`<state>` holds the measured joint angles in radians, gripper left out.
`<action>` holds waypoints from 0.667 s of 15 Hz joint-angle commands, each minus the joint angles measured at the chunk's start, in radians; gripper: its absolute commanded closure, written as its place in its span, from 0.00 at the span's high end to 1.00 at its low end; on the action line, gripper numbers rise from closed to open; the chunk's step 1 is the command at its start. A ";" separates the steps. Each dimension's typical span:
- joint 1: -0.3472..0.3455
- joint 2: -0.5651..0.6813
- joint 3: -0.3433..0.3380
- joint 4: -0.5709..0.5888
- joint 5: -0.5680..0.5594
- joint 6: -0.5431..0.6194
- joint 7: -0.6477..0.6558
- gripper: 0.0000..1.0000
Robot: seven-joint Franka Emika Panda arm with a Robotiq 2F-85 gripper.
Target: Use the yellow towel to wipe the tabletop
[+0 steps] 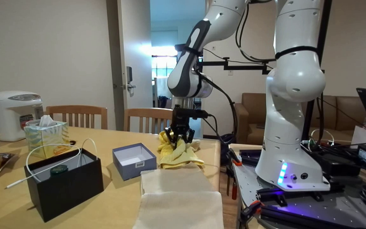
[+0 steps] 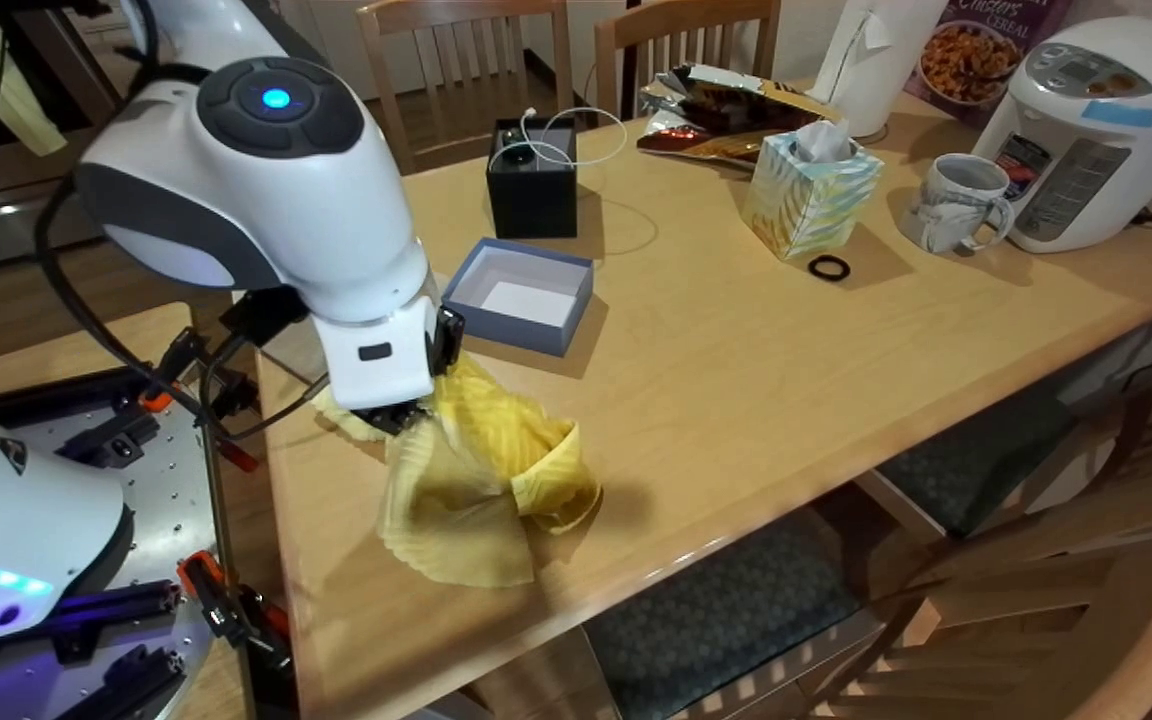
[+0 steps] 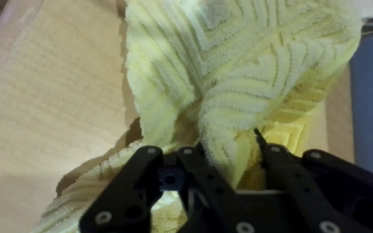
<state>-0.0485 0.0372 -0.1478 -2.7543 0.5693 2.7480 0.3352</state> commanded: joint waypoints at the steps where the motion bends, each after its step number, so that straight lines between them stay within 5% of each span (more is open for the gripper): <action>1: -0.010 -0.008 0.011 0.059 0.203 -0.130 -0.217 0.09; 10: -0.023 0.190 0.009 0.172 0.085 -0.058 -0.130 0.09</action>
<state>-0.0514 0.1391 -0.1406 -2.6270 0.7231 2.6323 0.1609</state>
